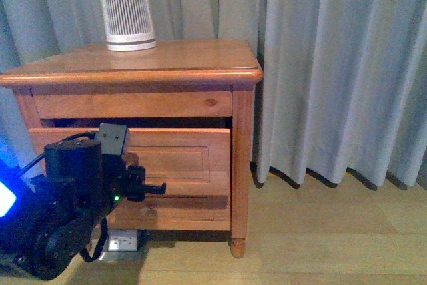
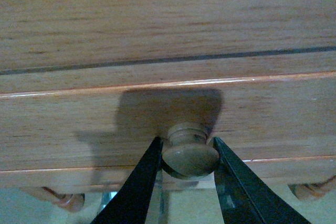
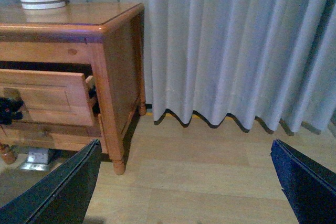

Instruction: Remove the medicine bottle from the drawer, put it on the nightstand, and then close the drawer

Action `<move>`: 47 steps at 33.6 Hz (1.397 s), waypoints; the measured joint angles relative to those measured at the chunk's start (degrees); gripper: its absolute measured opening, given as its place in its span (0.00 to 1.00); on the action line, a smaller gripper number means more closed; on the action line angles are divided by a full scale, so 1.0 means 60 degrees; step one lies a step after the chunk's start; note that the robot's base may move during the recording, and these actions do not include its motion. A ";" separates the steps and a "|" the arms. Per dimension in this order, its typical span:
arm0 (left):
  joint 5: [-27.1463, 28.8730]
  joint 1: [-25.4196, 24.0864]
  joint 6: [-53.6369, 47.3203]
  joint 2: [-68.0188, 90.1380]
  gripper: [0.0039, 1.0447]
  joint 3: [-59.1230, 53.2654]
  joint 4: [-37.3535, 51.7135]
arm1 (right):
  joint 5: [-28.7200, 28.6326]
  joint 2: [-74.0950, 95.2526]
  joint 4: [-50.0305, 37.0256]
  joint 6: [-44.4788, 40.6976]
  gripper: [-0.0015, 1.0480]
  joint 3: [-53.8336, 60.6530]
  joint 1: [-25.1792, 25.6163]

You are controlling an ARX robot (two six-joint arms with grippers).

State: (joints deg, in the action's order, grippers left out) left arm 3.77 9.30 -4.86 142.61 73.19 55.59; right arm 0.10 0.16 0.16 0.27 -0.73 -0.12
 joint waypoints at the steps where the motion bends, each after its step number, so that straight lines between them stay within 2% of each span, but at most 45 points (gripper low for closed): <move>1: -0.0022 0.0000 0.0000 -0.0171 0.24 -0.0364 0.0164 | 0.0000 0.0000 0.0000 0.0000 0.93 0.0000 0.0000; 17: 0.0164 0.0310 -0.0015 -0.2157 0.24 -0.4965 0.1880 | 0.0000 0.0000 0.0000 0.0000 0.93 0.0000 0.0000; 21: 0.0248 0.0404 -0.0033 -0.2350 0.24 -0.5501 0.1971 | 0.0000 0.0000 0.0000 0.0000 0.93 0.0000 0.0000; 35: 0.0127 0.0452 0.0255 -0.3759 0.85 -0.6430 0.0324 | 0.0000 0.0000 0.0000 0.0000 0.93 0.0000 0.0000; 38: 0.0131 0.0324 0.0248 -0.4419 0.94 -0.6604 0.0197 | 0.0000 0.0000 0.0000 0.0000 0.93 0.0000 0.0000; 47: -0.0044 0.0058 0.0219 -0.8007 0.94 -0.7140 -0.1628 | 0.0000 0.0000 0.0000 0.0000 0.93 0.0000 0.0000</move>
State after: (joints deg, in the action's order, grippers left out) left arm 3.51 9.65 -3.55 94.56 30.35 45.82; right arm 0.10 0.16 0.16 0.27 -0.73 -0.12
